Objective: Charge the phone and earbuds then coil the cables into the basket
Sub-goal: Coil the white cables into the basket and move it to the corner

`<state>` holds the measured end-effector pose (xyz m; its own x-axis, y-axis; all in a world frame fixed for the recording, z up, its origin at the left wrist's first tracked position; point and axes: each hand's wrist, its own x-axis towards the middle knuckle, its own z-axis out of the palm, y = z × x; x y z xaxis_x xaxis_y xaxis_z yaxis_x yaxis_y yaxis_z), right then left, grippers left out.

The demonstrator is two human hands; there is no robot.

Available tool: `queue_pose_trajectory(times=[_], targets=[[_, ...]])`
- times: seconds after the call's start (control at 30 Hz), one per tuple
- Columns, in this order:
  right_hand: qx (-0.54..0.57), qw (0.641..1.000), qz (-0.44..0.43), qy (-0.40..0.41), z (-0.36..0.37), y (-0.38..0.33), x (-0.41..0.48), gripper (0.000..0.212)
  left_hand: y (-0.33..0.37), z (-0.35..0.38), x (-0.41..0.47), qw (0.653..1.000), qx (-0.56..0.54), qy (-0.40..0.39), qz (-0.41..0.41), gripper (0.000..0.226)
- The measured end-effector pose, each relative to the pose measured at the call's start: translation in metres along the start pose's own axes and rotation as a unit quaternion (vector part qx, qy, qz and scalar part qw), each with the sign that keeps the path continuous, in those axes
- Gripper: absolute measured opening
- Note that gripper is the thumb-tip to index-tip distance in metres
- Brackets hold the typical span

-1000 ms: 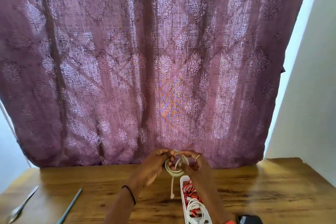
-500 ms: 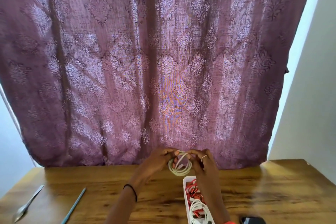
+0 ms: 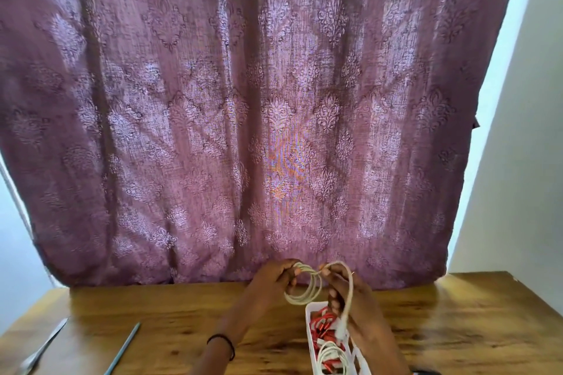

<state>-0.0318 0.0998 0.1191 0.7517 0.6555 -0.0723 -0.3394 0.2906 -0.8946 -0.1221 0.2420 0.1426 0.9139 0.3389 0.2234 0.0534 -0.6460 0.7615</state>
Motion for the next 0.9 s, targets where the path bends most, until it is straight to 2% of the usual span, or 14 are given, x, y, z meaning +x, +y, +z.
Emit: queue_pose_trajectory(times=[0.07, 0.1, 0.17, 0.2, 0.23, 0.3, 0.37, 0.4, 0.5, 0.6, 0.67, 0.73, 0.77, 0.9], targets=[[0.033, 0.999, 0.006, -0.023, -0.001, 0.002, 0.002, 0.019, -0.003, 0.004, 0.0, 0.998, 0.04, 0.031, 0.023, 0.034], [0.063, 0.997, 0.021, -0.034, 0.0, 0.001, 0.001, 0.031, -0.002, 0.006, -0.001, 0.996, 0.055, 0.053, 0.038, 0.026], [0.123, 0.989, 0.058, -0.061, 0.002, -0.002, 0.0, 0.072, -0.004, 0.008, -0.001, 0.991, 0.064, 0.098, 0.057, 0.032], [0.136, 0.985, 0.075, -0.067, 0.004, -0.005, -0.003, 0.079, -0.006, 0.009, -0.001, 0.99, 0.064, 0.112, 0.063, 0.033], [0.142, 0.983, 0.094, -0.065, 0.006, -0.009, -0.006, 0.073, -0.007, 0.009, -0.001, 0.987, 0.071, 0.124, 0.068, 0.034], [0.122, 0.985, 0.113, -0.051, 0.006, -0.015, -0.011, 0.042, -0.007, 0.007, -0.002, 0.984, 0.094, 0.136, 0.062, 0.039], [0.063, 0.992, 0.093, -0.062, 0.005, -0.017, -0.014, 0.026, -0.006, 0.004, -0.002, 0.985, 0.083, 0.146, 0.045, 0.044], [0.014, 0.996, 0.063, -0.062, 0.004, -0.016, -0.014, 0.019, -0.007, 0.004, -0.003, 0.986, 0.057, 0.153, 0.036, 0.038], [-0.144, 0.989, -0.035, -0.007, 0.002, -0.015, -0.011, 0.021, -0.001, 0.002, -0.004, 0.984, -0.114, 0.134, -0.038, 0.022], [-0.255, 0.959, -0.112, 0.05, -0.001, -0.012, -0.004, 0.022, -0.003, 0.004, -0.006, 0.942, -0.299, 0.113, -0.098, 0.019], [-0.319, 0.931, -0.145, 0.101, -0.002, -0.005, 0.002, 0.015, 0.001, 0.005, -0.01, 0.908, -0.381, 0.121, -0.126, 0.018], [-0.381, 0.895, -0.164, 0.164, -0.002, 0.006, 0.008, 0.005, 0.002, 0.011, -0.013, 0.889, -0.417, 0.131, -0.133, 0.018], [-0.401, 0.88, -0.17, 0.186, -0.001, 0.011, 0.01, 0.01, 0.004, 0.015, -0.014, 0.887, -0.421, 0.134, -0.135, 0.018], [-0.429, 0.862, -0.178, 0.202, 0.008, 0.021, 0.008, 0.017, 0.014, 0.026, -0.014, 0.869, -0.452, 0.144, -0.136, 0.019]])
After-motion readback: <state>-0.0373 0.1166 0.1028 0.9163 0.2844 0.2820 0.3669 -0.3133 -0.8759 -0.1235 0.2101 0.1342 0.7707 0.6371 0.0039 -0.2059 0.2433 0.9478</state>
